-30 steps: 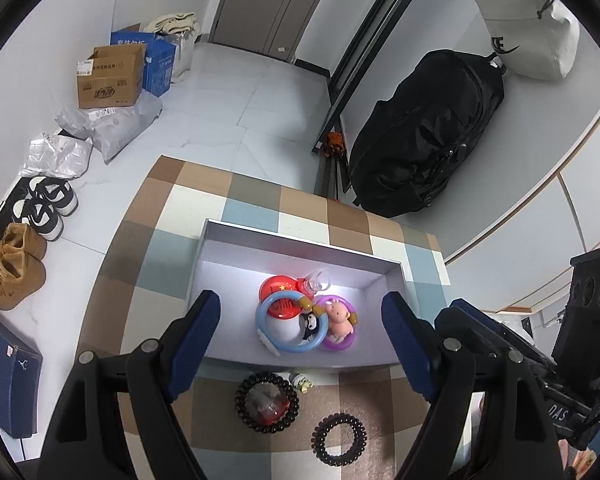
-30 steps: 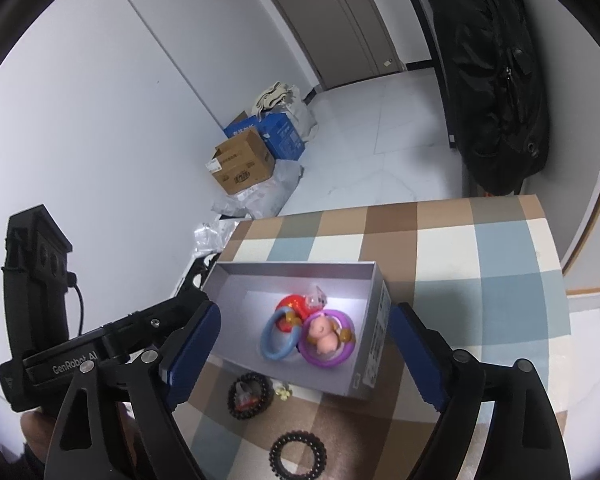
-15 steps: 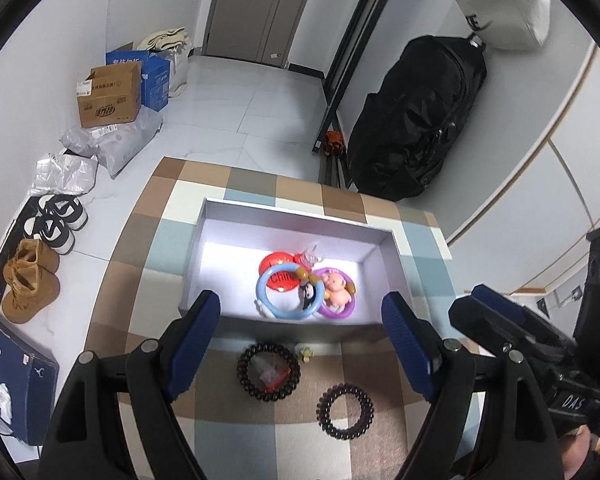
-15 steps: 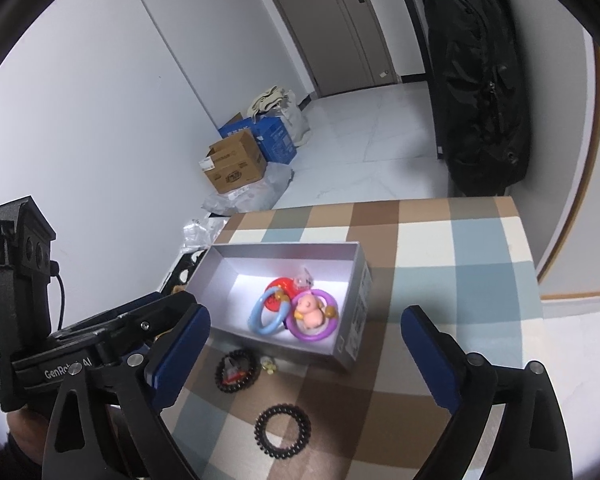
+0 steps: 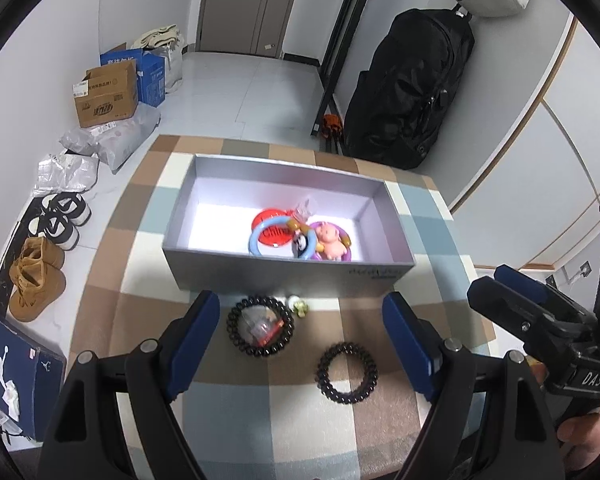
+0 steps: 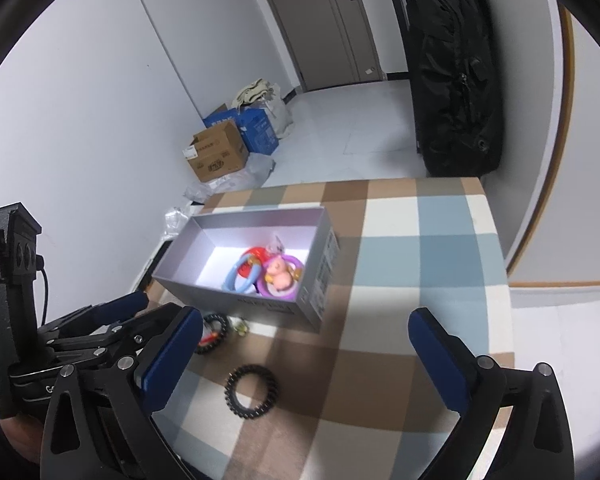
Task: Organize jewelry
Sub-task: 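Withdraw both grippers from the box back over the remaining bracelets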
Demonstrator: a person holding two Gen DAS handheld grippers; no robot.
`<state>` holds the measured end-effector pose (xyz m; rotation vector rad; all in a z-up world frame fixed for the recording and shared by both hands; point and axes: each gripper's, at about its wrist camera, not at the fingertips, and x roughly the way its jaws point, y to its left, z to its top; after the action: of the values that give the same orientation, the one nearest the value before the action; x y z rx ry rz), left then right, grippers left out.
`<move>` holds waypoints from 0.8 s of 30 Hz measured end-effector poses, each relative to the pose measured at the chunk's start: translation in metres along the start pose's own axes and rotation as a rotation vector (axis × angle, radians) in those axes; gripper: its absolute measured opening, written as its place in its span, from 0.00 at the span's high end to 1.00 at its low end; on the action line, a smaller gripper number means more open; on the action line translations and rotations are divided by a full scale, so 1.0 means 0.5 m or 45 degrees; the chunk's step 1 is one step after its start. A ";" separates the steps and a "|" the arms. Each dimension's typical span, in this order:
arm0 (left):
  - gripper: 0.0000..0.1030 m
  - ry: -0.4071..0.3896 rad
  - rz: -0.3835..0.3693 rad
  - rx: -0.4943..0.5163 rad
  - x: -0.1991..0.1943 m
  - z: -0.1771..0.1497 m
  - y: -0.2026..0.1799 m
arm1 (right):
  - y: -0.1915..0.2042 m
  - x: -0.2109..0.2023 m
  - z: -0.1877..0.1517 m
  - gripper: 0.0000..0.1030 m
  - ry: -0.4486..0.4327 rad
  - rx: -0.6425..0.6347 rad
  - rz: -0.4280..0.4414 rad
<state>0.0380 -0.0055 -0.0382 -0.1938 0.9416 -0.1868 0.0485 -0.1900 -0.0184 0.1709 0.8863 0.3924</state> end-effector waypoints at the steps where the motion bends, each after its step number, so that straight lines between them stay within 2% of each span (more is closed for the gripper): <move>1: 0.22 0.004 -0.004 -0.002 0.001 -0.003 -0.002 | -0.003 -0.001 -0.002 0.00 0.005 0.003 -0.004; 9: 0.21 0.063 -0.025 0.060 0.014 -0.035 -0.031 | -0.021 -0.012 -0.019 0.00 0.036 0.036 -0.044; 14: 0.21 0.064 -0.043 0.119 0.016 -0.057 -0.050 | -0.030 -0.011 -0.026 0.00 0.064 0.052 -0.051; 19: 0.22 0.137 -0.072 0.148 0.037 -0.071 -0.057 | -0.033 -0.014 -0.031 0.00 0.074 0.037 -0.067; 22: 0.22 0.186 -0.048 0.140 0.052 -0.074 -0.058 | -0.039 -0.018 -0.032 0.00 0.071 0.049 -0.067; 24: 0.22 0.174 -0.013 0.139 0.053 -0.075 -0.060 | -0.044 -0.019 -0.032 0.00 0.072 0.055 -0.068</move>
<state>0.0205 -0.0440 -0.0732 -0.0857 1.0634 -0.2628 0.0363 -0.2143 -0.0282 0.1763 0.9536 0.3294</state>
